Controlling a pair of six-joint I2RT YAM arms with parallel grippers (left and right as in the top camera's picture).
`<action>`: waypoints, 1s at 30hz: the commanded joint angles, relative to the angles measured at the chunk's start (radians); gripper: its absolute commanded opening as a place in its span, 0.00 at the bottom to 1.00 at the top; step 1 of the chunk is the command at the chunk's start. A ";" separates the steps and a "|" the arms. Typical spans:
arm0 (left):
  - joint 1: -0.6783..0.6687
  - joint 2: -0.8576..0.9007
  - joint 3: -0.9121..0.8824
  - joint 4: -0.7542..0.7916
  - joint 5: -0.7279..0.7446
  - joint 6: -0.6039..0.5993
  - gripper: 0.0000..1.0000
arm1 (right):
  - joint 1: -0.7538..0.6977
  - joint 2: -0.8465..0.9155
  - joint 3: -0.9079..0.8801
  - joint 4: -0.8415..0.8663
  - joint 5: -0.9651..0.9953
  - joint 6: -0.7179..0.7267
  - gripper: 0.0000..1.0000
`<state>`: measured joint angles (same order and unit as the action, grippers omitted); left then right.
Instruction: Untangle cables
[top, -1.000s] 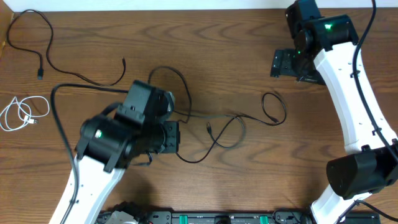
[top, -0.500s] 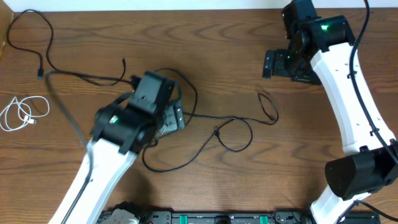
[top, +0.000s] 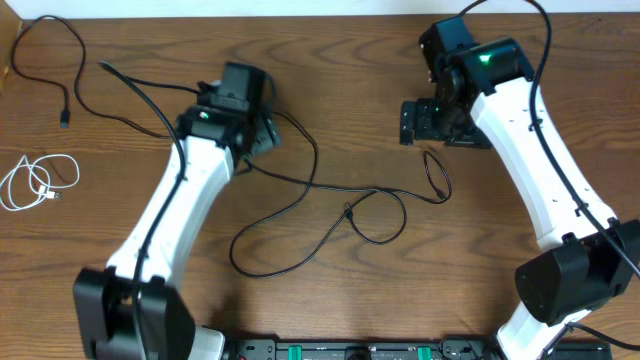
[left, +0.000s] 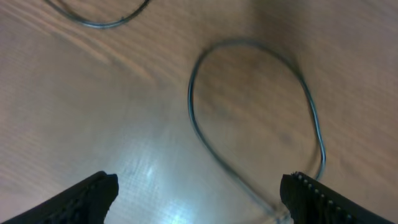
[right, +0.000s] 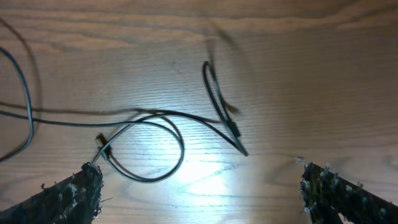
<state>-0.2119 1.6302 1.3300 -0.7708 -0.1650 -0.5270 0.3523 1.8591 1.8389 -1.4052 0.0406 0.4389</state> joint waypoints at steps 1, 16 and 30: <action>0.040 0.073 0.009 0.069 0.087 -0.002 0.88 | 0.016 -0.002 -0.018 0.025 -0.035 -0.006 0.99; 0.089 0.306 0.009 0.319 -0.065 0.261 0.88 | 0.108 -0.002 -0.036 0.031 -0.069 -0.019 0.99; 0.161 0.401 0.009 0.320 0.113 0.272 0.76 | 0.134 -0.002 -0.055 0.055 -0.071 -0.028 0.99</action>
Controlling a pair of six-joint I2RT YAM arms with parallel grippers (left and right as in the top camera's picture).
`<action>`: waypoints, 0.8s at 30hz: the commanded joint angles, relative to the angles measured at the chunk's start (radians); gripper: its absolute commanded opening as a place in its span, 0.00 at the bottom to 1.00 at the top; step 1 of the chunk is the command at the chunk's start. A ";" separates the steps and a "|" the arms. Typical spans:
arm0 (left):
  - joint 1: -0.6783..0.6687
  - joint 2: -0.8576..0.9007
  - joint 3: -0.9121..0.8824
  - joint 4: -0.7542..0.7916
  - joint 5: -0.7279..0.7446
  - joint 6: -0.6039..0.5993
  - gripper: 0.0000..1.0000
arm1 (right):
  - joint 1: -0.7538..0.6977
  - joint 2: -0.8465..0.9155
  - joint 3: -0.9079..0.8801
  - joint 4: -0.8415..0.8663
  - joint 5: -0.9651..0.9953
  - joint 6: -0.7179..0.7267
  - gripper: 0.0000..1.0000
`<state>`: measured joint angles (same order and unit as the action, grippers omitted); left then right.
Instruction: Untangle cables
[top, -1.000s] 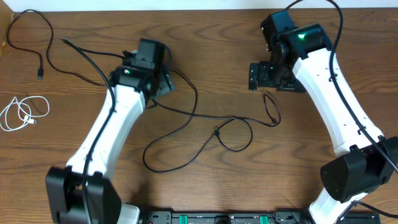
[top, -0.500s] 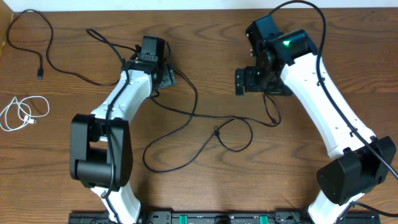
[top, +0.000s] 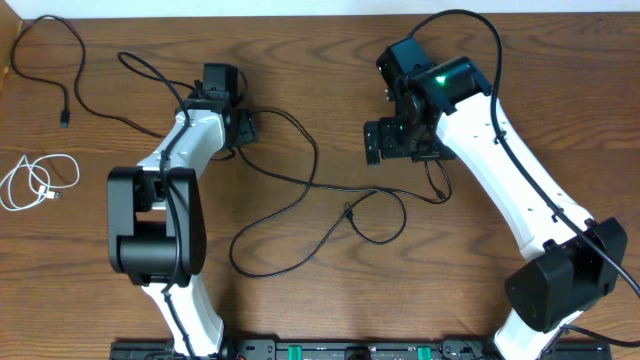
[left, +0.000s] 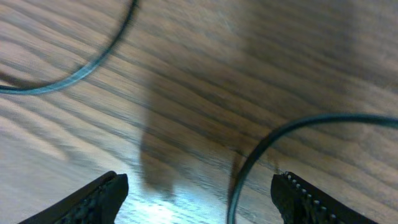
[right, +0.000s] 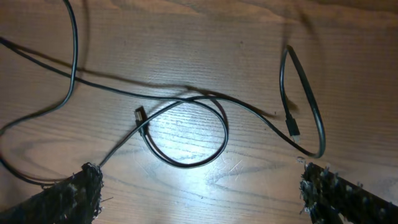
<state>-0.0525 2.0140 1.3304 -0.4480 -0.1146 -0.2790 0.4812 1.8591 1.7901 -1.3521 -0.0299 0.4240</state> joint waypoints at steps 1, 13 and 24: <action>0.002 0.020 0.009 -0.001 0.079 0.030 0.76 | 0.005 -0.002 -0.006 0.002 0.000 -0.013 0.99; 0.004 0.072 0.009 -0.015 0.087 0.062 0.68 | 0.005 -0.002 -0.006 -0.002 0.000 -0.014 0.99; 0.005 0.039 0.009 -0.018 0.081 0.061 0.08 | 0.005 -0.002 -0.006 -0.002 0.000 -0.014 0.99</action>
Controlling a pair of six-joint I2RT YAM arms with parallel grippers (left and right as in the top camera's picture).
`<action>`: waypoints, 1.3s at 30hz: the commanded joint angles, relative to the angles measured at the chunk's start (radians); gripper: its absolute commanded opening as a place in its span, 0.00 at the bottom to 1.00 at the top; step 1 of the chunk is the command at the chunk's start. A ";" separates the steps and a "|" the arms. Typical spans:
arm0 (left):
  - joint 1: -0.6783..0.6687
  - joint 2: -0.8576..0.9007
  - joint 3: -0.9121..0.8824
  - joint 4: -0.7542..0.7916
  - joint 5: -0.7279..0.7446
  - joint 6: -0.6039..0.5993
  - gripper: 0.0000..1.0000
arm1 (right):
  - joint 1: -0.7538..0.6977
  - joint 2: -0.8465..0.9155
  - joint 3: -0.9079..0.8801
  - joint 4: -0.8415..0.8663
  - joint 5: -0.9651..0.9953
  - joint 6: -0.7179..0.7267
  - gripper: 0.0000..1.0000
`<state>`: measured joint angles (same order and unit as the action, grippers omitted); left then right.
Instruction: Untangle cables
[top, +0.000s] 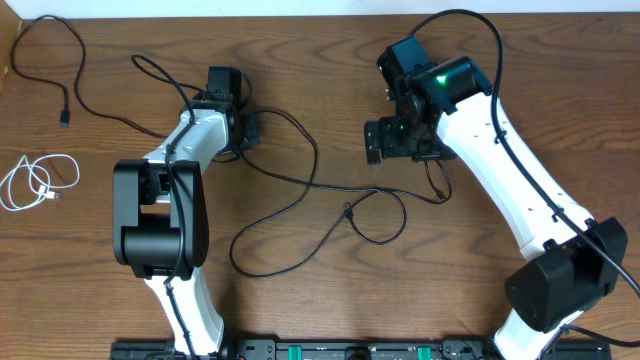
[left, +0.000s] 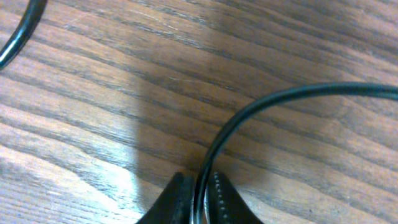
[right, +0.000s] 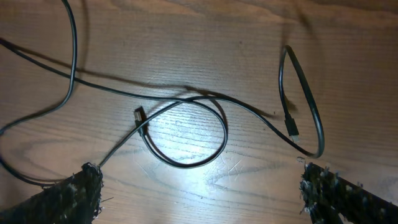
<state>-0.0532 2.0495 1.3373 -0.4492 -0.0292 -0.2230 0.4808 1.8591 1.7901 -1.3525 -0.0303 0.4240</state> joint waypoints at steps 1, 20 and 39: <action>0.005 -0.017 0.002 -0.019 -0.004 0.005 0.08 | 0.005 -0.002 -0.006 -0.001 0.000 -0.014 0.99; 0.046 -0.753 0.002 -0.146 -0.005 -0.113 0.08 | 0.005 -0.002 -0.006 -0.002 0.000 -0.014 0.99; 0.485 -0.995 0.002 -0.311 -0.004 -0.229 0.07 | 0.012 -0.002 -0.006 0.002 0.000 -0.014 0.99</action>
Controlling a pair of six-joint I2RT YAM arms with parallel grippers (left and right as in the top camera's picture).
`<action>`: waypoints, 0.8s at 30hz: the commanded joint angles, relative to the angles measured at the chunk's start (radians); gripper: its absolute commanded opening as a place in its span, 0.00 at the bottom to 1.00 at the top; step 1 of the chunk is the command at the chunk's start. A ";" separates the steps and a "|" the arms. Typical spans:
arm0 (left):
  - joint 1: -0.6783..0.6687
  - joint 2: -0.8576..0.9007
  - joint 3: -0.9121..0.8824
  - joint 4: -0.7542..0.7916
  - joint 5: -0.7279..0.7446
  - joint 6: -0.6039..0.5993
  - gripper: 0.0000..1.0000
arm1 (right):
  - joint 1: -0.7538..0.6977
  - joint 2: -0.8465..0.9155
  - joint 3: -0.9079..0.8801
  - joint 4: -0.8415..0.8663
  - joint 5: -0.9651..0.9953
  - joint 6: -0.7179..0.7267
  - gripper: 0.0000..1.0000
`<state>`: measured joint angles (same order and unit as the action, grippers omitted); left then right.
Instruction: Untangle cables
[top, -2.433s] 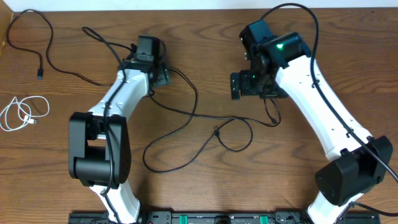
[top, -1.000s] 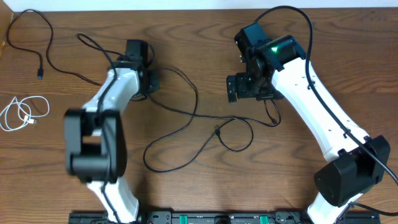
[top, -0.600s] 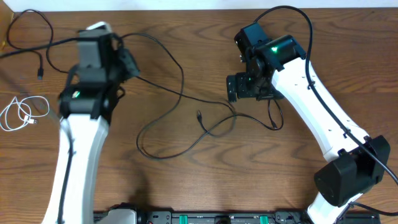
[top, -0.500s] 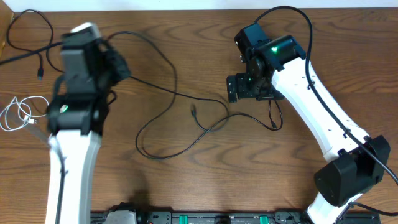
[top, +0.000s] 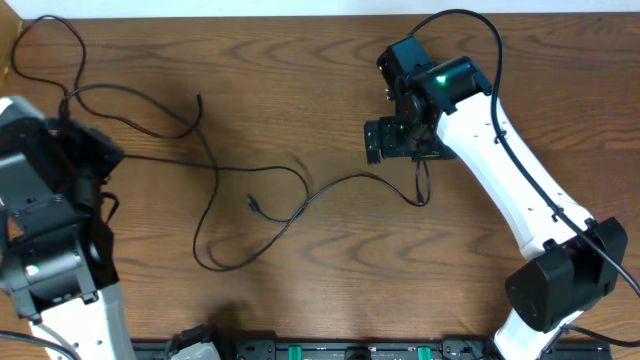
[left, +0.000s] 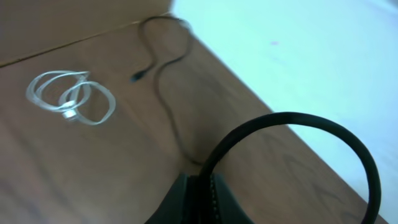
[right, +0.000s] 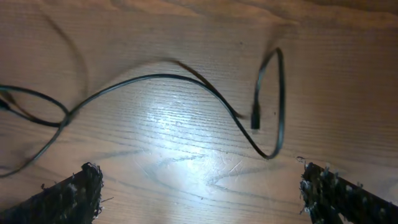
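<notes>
My left gripper (left: 200, 186) is shut on a black cable (left: 292, 118), which arches up out of the jaws. The left arm (top: 50, 200) is raised at the table's far left. In the overhead view this black cable (top: 350, 179) stretches from the left arm across the table's middle. Its plug end (right: 255, 118) lies under my right gripper (right: 205, 186). That right gripper (top: 385, 140) hovers open above the table, holding nothing.
A second black cable (left: 163, 59) with a small plug lies near the table's back left corner, where the table edge (left: 205, 46) runs. A coiled white cable (left: 68, 99) lies beside it; in the overhead view my left arm hides it.
My left gripper, shut on the cable low at the back centre-left, is now high at the far left. The cable has been dragged left and its central loop has opened out. Right arm unmoved.
First both grippers hung open above the tangled cable, the left over a loop. Then the left was low with the cable between its fingers, and the right arm had shifted left. The left was then shut on the cable, and now holds it pulled leftwards.
</notes>
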<state>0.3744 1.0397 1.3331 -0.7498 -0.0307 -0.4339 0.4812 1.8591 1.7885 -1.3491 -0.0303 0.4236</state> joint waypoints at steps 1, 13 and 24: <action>0.085 0.022 0.006 -0.016 -0.003 -0.026 0.08 | 0.014 -0.002 -0.005 -0.001 0.000 -0.013 0.99; 0.439 0.174 0.006 -0.077 -0.003 -0.240 0.08 | 0.073 -0.002 -0.005 0.006 0.001 -0.014 0.99; 0.580 0.352 0.006 -0.110 -0.001 -0.265 0.76 | 0.113 -0.002 -0.023 0.007 0.001 -0.014 0.99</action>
<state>0.9466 1.3594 1.3331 -0.8474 -0.0288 -0.6811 0.5808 1.8591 1.7828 -1.3483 -0.0303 0.4236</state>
